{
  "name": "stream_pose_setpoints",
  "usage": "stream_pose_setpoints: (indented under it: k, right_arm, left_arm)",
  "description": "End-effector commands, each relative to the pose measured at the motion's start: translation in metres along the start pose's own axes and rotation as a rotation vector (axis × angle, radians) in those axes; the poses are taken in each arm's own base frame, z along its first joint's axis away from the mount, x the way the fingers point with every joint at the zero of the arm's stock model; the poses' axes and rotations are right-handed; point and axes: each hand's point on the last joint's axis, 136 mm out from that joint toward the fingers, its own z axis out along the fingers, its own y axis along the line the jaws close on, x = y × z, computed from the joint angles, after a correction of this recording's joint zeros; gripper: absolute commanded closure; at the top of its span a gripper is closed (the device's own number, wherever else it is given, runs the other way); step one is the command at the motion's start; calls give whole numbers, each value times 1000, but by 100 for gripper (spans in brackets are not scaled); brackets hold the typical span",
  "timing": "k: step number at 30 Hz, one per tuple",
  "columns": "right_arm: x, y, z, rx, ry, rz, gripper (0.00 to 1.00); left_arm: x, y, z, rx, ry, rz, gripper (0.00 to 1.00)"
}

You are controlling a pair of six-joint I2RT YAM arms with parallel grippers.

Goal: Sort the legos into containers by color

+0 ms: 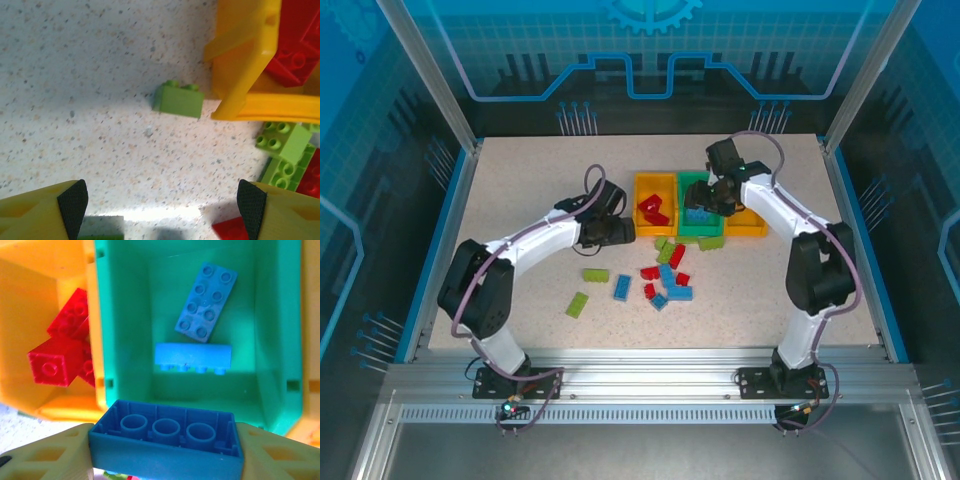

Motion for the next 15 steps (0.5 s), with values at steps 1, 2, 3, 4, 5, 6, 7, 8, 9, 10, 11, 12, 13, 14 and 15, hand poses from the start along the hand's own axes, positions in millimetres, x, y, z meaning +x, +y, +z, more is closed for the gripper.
stream_pose_setpoints:
  k: [1,2,3,4,5,6,7,8,9,10,11,12,13,14,15]
  right_arm:
    - [-10,-9,13,30,18,13,37]
    - [-14,-11,16,32,18,18,37]
    - [-15,-11,20,34,23,19,37]
    - [-17,-10,22,35,24,16,37]
    - [-19,-10,25,36,30,15,37]
    - [-19,-9,28,36,36,9,37]
    - [-20,-9,30,38,43,7,36]
    - [-20,-9,32,39,49,6,36]
    - [-19,-10,35,41,59,6,35]
    - [-19,-9,35,40,62,6,34]
    - [-17,-10,37,41,67,4,33]
    - [-16,-10,38,42,71,5,32]
    - [-16,-10,38,41,71,6,31]
    - [-16,-10,38,37,72,8,30]
    - [-15,-9,38,33,73,8,30]
  left_arm:
    - [12,19,-7,-45,13,-40,18]
    - [17,22,-8,-54,23,-41,18]
    - [22,26,-8,-60,32,-43,18]
    - [26,29,-8,-66,38,-48,18]
    - [30,33,-9,-75,44,-51,17]
    - [35,37,-9,-82,51,-50,17]
    - [38,40,-11,-89,53,-49,17]
    - [42,43,-12,-98,58,-49,17]
    - [45,46,-13,-103,62,-48,17]
    - [48,48,-15,-106,67,-47,16]
    - [53,51,-17,-110,74,-43,15]
    - [57,53,-17,-110,80,-36,14]
    - [60,54,-19,-104,81,-31,14]
    - [64,55,-20,-99,86,-28,14]
    - [69,56,-20,-97,92,-28,13]
